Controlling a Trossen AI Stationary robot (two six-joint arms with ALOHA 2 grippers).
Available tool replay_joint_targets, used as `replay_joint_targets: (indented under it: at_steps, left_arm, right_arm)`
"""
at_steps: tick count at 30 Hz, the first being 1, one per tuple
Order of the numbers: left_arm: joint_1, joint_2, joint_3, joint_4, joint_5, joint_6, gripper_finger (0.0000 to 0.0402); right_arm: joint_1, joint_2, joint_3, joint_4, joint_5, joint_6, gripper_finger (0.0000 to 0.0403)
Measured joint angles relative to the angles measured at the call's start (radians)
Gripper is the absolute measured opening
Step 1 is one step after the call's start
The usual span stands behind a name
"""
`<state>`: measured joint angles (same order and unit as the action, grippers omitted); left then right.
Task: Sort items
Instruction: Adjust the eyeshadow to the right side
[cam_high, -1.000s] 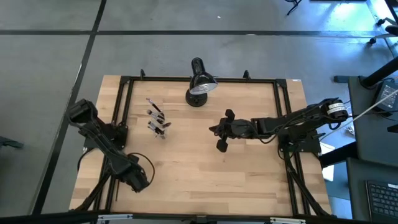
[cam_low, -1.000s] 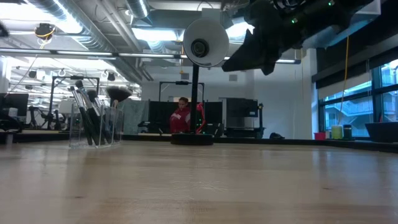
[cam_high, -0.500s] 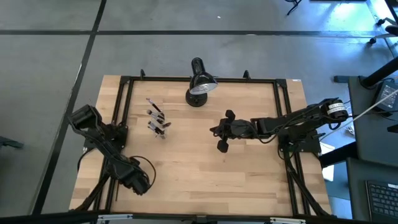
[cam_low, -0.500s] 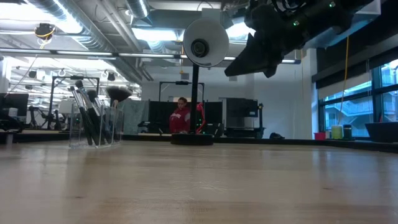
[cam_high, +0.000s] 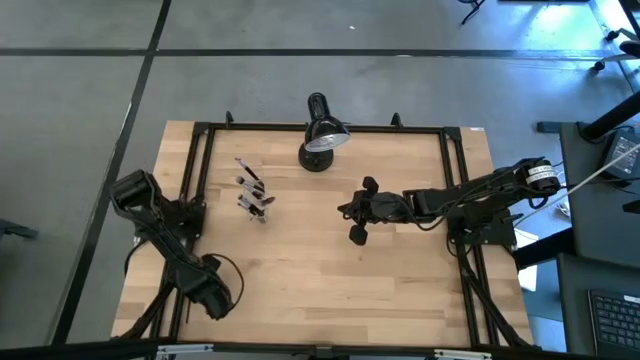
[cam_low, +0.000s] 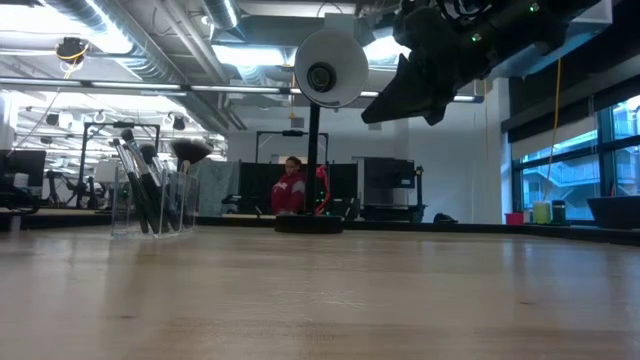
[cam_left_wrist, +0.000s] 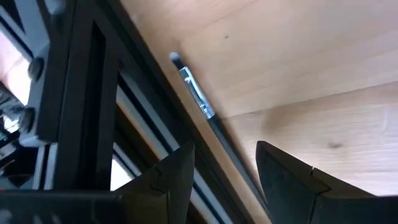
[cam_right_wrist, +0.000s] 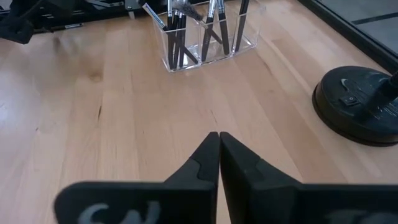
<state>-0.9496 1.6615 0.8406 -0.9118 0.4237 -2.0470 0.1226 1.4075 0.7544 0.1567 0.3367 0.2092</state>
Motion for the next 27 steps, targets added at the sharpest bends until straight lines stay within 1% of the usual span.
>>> replay_joint_targets:
  at_steps: [5, 11, 17, 21, 23, 24, 27]
  left_arm:
    - [-0.027, 0.000, 0.000, 0.011, -0.064, -0.041, 0.0166]
    - [-0.056, -0.002, 0.000, 0.022, -0.108, -0.076, 0.0166]
    - [-0.074, -0.003, 0.000, 0.026, -0.122, -0.097, 0.0166]
    - [-0.078, -0.003, 0.000, 0.032, -0.119, -0.091, 0.0166]
    - [-0.072, -0.003, 0.000, 0.035, -0.108, -0.072, 0.0166]
    - [-0.066, -0.002, 0.000, 0.035, -0.096, -0.063, 0.0165]
    - [-0.036, 0.000, -0.001, 0.038, -0.015, -0.004, 0.0156]
  right_arm:
    - [0.000, 0.000, 0.000, 0.000, 0.000, 0.000, 0.0014]
    - [0.000, 0.000, 0.000, 0.001, 0.000, 0.000, 0.0014]
    - [0.000, 0.000, 0.000, 0.001, 0.000, 0.000, 0.0014]
    - [0.000, 0.000, 0.000, 0.000, -0.002, 0.000, 0.0014]
    - [0.000, 0.000, 0.000, 0.001, -0.021, 0.000, 0.0014]
    - [0.000, 0.000, 0.000, 0.003, -0.024, 0.000, 0.0014]
    - [0.000, 0.000, 0.000, 0.010, -0.025, 0.000, 0.0014]
